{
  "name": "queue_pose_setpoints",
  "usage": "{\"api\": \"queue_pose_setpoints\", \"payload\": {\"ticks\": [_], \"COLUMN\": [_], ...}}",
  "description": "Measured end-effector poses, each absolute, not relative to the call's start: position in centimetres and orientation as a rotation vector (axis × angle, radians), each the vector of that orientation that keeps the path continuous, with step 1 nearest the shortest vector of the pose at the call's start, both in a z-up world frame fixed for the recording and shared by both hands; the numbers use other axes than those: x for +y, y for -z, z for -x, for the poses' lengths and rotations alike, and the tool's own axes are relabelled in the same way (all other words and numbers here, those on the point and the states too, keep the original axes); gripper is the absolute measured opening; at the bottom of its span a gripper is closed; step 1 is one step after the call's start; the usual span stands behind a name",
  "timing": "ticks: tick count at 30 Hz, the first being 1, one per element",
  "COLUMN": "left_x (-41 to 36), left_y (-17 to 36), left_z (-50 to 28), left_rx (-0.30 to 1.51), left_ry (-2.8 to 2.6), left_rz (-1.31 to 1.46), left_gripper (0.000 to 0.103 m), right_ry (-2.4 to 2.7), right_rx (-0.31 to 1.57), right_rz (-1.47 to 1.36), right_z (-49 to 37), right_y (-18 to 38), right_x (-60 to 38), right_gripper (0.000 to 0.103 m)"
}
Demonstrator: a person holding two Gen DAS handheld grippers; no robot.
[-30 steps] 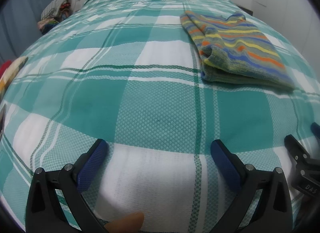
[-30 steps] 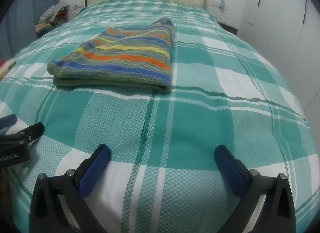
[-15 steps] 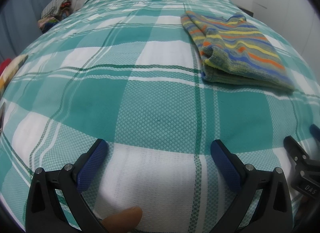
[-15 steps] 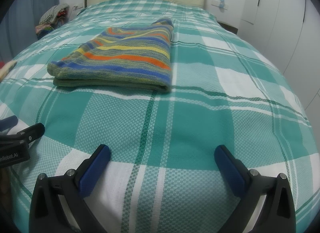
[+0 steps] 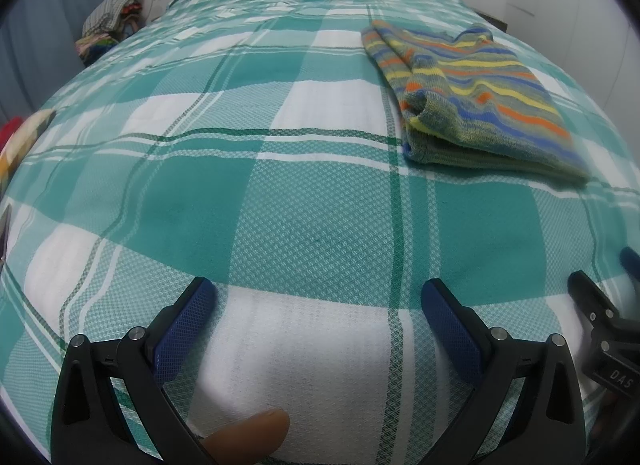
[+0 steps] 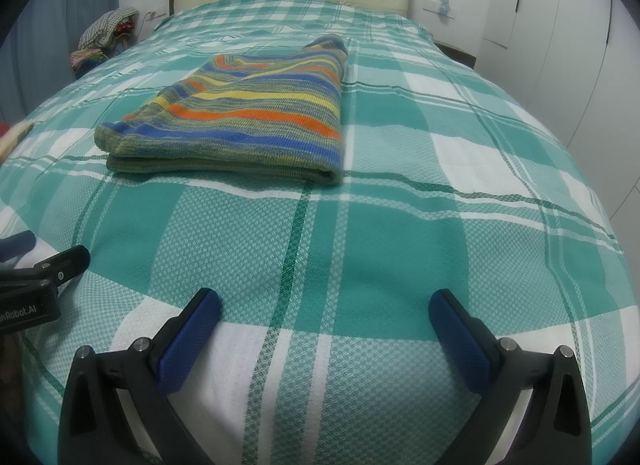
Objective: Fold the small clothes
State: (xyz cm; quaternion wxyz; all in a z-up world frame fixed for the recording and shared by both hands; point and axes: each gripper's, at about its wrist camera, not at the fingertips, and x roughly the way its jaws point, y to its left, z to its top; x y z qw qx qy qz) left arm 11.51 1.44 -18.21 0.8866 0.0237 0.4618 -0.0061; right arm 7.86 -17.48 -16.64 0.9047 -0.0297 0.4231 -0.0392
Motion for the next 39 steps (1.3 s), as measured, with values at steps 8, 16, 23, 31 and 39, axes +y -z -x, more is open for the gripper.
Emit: {"api": "queue_pose_setpoints", "payload": {"ticks": [8, 16, 23, 31, 39], "left_x": [1.1, 0.3, 1.2, 1.4, 1.2], "left_y": [15.9, 9.5, 6.7, 5.6, 5.8], "left_z": [-11.4, -8.5, -7.6, -7.1, -7.2], "left_rx": [0.938, 0.788, 0.714, 0.676, 0.683], "left_ry": [-0.029, 0.042, 0.017, -0.011, -0.021], "left_rz": [-0.067, -0.075, -0.073, -0.092, -0.113], "left_gripper": [0.103, 0.103, 0.103, 0.103, 0.103], "right_ry": [0.054, 0.002, 0.013, 0.008, 0.035], "right_rx": [0.898, 0.797, 0.702, 0.664, 0.647], "right_rz": [0.038, 0.016, 0.077, 0.089, 0.096], "right_z": [-8.0, -6.3, -4.8, -4.4, -3.8], "right_y": [15.7, 9.5, 5.8, 4.6, 4.2], "right_x": [-17.8, -17.0, -16.2, -15.8, -15.4], "right_gripper": [0.103, 0.103, 0.103, 0.103, 0.103]}}
